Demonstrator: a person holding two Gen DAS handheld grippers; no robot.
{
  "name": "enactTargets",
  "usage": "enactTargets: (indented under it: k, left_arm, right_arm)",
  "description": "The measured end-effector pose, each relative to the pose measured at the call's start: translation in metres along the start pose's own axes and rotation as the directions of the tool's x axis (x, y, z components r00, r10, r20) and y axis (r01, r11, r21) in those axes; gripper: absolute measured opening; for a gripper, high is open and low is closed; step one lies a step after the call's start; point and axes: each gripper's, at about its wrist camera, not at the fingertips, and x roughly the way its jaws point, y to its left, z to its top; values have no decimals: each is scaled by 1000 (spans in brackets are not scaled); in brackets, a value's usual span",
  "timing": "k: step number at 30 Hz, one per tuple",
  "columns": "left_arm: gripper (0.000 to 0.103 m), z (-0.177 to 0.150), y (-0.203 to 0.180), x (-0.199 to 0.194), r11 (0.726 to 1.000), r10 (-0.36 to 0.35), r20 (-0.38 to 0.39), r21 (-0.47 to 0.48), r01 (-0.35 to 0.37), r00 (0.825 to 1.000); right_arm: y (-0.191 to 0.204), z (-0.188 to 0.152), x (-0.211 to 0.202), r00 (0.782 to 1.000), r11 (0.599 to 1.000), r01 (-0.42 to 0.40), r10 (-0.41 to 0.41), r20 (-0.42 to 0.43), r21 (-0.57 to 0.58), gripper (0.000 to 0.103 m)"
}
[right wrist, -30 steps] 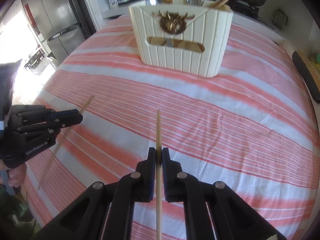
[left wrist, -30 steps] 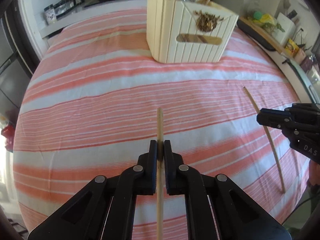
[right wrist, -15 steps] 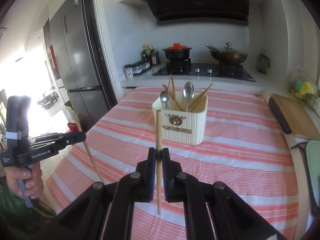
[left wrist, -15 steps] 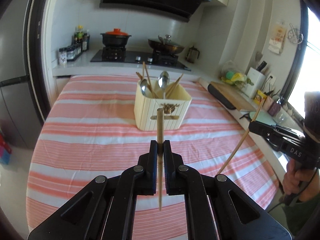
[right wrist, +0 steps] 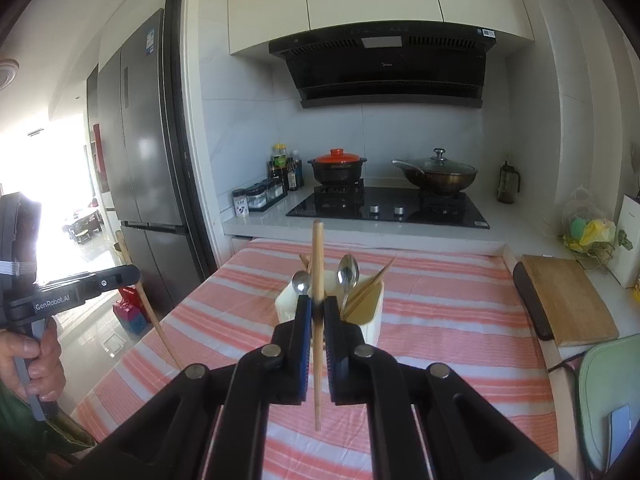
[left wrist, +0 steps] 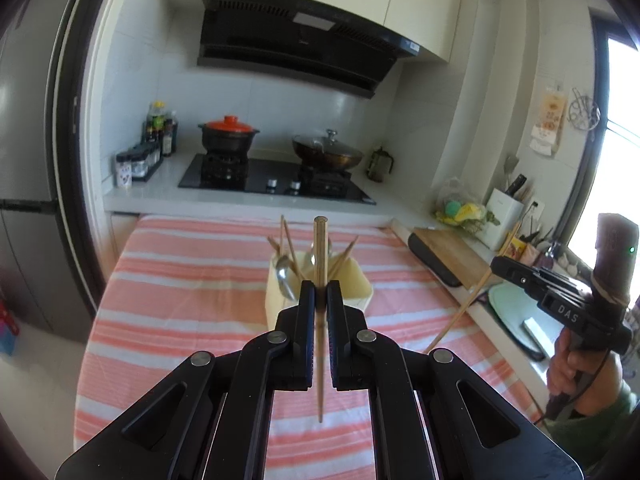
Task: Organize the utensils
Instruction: 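Lift the left chopstick over the cream box while the right gripper carries its chopstick there, then open both grippers to drop the chopsticks into the cream box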
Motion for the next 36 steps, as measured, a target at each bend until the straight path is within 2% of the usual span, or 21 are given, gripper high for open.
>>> enactTargets:
  k: [6, 9, 12, 15, 18, 21, 23, 25, 26, 27, 28, 29, 30, 31, 33, 35, 36]
  left_arm:
    - [4, 72, -9, 18, 998, 41, 138, 39, -47, 990]
    - [4, 98, -12, 49, 997, 52, 151, 44, -60, 987]
    - [4, 107, -15, 89, 995, 82, 145, 46, -90, 986]
    - [4, 102, -10, 137, 995, 89, 77, 32, -92, 993]
    - [4, 85, -5, 185, 995, 91, -30, 32, -90, 995]
    - [4, 62, 1, 227, 995, 102, -138, 32, -99, 985]
    - [5, 47, 7, 250, 995, 100, -202, 18, -98, 974]
    - [6, 35, 11, 265, 993, 113, -246, 7, -115, 963]
    - [14, 29, 13, 268, 992, 122, -259, 3, -125, 958]
    - [31, 25, 16, 268, 991, 125, -267, -2, -130, 956]
    - [41, 24, 16, 263, 991, 127, -264, -4, -133, 956]
    - [59, 21, 17, 255, 990, 133, -250, 0, -138, 959]
    - [70, 21, 15, 245, 989, 143, -228, 12, -144, 963]
    - [73, 20, 13, 234, 988, 156, -202, 34, -153, 967]
    - [88, 14, 6, 204, 978, 199, -149, 86, -188, 969]
    - [101, 6, -3, 173, 962, 249, -90, 133, -236, 964]
    - [102, 1, -9, 157, 949, 283, -54, 158, -271, 958]
  right_arm:
    - [-14, 64, 27, 996, 1000, 22, -20, 84, -11, 6]
    - [-24, 90, 51, 993, 1000, 29, -29, 115, -2, 6]
    - [-34, 100, 83, 993, 1000, 22, -23, 117, 7, 6]
    - [-45, 97, 125, 998, 1000, 17, -18, 55, 18, 6]
    - [-58, 81, 171, 997, 998, -9, 14, -73, 60, 6]
    - [-68, 55, 215, 977, 996, -20, 39, -210, 91, 6]
    - [-71, 38, 241, 955, 996, -13, 40, -293, 93, 7]
    - [-74, 26, 262, 936, 995, -6, 40, -348, 98, 9]
    - [-75, 22, 270, 931, 995, 2, 33, -364, 96, 10]
    - [-74, 20, 273, 930, 995, 7, 30, -367, 98, 21]
    - [-75, 19, 273, 932, 994, 8, 33, -360, 111, 41]
    - [-76, 19, 268, 940, 992, 7, 37, -338, 128, 51]
    - [-78, 21, 260, 951, 990, 8, 36, -308, 141, 57]
    - [-79, 24, 252, 958, 990, 13, 29, -285, 142, 57]
    - [-77, 29, 232, 967, 992, 22, 11, -254, 124, 57]
    - [-72, 31, 202, 978, 994, 37, -14, -209, 106, 58]
    - [-68, 32, 187, 982, 994, 47, -28, -188, 98, 61]
